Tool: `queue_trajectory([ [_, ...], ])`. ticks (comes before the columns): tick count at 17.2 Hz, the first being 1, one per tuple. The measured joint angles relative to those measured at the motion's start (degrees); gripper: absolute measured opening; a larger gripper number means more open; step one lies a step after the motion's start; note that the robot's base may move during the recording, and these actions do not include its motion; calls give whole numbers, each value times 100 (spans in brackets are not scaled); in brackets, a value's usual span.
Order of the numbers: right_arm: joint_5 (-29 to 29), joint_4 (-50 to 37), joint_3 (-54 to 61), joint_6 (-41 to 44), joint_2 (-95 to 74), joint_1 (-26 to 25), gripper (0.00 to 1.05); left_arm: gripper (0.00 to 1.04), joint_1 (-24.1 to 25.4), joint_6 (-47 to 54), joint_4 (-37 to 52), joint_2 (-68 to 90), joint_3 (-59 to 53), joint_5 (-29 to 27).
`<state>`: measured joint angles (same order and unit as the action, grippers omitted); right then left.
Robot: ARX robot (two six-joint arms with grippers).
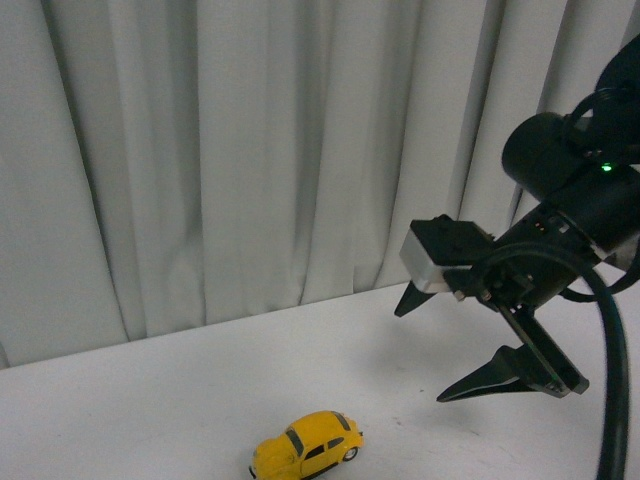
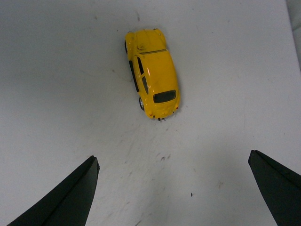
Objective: Wind up and store yellow beetle toy
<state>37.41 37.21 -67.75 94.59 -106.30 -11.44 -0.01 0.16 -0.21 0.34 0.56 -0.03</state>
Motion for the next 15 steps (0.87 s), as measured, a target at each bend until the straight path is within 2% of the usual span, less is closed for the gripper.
queue_trajectory([
  [2,-229,-4,-352,306,-352,275,98,98,0,0,0,0,0,0],
  [9,-605,107,-813,442,-1156,1016,98,98,0,0,0,0,0,0],
  [15,-911,153,-1141,452,-1731,1416,98,98,0,-2,0,0,0,0],
])
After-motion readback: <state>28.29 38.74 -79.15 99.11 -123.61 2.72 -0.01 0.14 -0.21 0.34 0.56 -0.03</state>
